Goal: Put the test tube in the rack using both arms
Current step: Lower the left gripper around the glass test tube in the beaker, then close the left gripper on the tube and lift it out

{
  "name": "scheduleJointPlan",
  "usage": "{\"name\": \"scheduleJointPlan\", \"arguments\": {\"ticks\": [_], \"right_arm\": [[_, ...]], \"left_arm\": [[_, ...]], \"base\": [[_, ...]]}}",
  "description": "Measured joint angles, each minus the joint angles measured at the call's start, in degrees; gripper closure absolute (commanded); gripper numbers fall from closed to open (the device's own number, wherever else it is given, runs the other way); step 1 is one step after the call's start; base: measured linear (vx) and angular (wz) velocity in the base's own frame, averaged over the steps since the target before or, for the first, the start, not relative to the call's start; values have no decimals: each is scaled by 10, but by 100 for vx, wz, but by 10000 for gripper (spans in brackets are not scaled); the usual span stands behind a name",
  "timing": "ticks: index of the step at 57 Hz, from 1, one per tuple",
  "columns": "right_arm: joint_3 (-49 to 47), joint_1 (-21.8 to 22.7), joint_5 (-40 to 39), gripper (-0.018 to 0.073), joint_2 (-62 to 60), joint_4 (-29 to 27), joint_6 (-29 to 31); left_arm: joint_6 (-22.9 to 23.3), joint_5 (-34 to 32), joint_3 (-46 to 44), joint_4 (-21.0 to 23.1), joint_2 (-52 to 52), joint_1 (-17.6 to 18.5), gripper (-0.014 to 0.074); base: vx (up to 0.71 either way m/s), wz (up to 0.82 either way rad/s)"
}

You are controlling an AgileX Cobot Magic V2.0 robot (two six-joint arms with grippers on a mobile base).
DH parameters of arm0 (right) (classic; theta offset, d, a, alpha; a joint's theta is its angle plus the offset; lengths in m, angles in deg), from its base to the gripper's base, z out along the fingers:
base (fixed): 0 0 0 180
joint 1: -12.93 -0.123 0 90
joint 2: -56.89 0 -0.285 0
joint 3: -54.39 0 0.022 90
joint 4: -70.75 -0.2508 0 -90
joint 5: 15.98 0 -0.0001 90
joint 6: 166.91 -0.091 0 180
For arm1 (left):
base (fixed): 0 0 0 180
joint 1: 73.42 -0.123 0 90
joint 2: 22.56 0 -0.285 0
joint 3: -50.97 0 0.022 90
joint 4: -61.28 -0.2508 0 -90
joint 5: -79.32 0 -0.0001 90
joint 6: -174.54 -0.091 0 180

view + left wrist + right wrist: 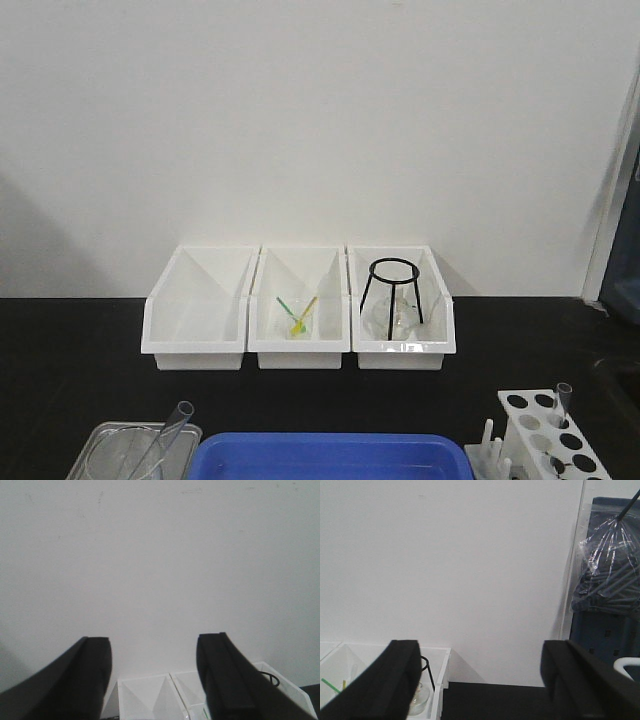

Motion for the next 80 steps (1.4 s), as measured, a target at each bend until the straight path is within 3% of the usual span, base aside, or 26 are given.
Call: {"name": "scheduleJointPlan", "arguments": {"ticks": [12, 19, 32, 43, 50, 59, 80], "right_arm": [[0, 0, -1, -92, 0, -11, -8], [0, 0, -1, -55, 0, -12, -8], [75, 0, -67, 18, -1, -13, -9], [180, 0, -137, 56, -1, -13, -12], [213, 0, -177, 64, -1, -13, -14], [218, 0, -199, 64, -1, -13, -15], [218, 0, -206, 64, -1, -12, -15]], "left_arm": [[12, -54, 0, 0, 0, 0, 11], [4, -47, 0, -6, 2, 0, 11], [-40, -73, 99, -82, 24, 0, 11], [-42, -142, 228, -145, 63, 1, 11], [-33, -184, 274, -203, 107, 21, 11], [-19, -222, 273, -251, 192, 51, 11], [-13, -250, 161, -256, 392, 57, 11]], "base": [[0, 0], [0, 0], [0, 0], [0, 0], [0, 0], [0, 0], [0, 0]]}}
